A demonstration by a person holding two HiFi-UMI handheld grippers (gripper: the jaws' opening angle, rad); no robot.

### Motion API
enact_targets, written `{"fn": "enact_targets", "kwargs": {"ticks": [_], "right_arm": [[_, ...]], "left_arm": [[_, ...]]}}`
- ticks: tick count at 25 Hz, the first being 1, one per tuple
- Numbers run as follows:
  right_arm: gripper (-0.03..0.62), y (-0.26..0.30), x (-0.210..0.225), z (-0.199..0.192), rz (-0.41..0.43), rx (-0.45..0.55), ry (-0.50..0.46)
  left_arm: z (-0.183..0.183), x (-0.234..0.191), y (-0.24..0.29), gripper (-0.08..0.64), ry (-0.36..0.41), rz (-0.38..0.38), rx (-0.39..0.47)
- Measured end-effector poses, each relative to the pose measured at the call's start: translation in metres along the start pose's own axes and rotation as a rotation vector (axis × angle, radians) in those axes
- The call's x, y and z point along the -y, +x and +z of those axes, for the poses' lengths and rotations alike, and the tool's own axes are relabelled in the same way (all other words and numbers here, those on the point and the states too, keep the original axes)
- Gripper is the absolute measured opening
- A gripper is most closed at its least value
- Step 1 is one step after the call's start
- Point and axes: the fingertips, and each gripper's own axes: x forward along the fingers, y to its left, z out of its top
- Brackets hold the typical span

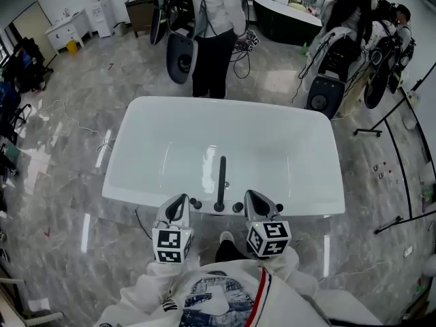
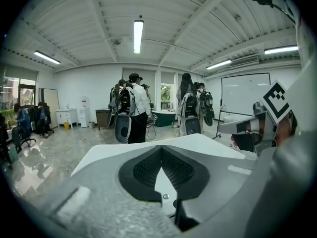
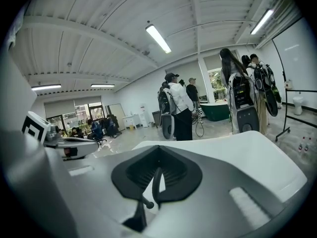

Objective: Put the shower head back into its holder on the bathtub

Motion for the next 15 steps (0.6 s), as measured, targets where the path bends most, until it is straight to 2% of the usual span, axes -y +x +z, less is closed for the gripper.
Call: {"fn": "enact_targets", "kwargs": {"ticks": [10, 15], "right_arm": [[0.005, -0.073, -0.053, -0.037, -0.04, 0.011, -0.011], [0.005, -0.113, -0.073, -0.058, -0.062, 0.01, -0.01]], "left_arm": [[-0.029, 0.01, -0.089, 0.003, 0.004, -0.041, 0.029], [-0.049, 0.007, -0.134, 0.003, -0.012, -0.033, 0.024]]}}
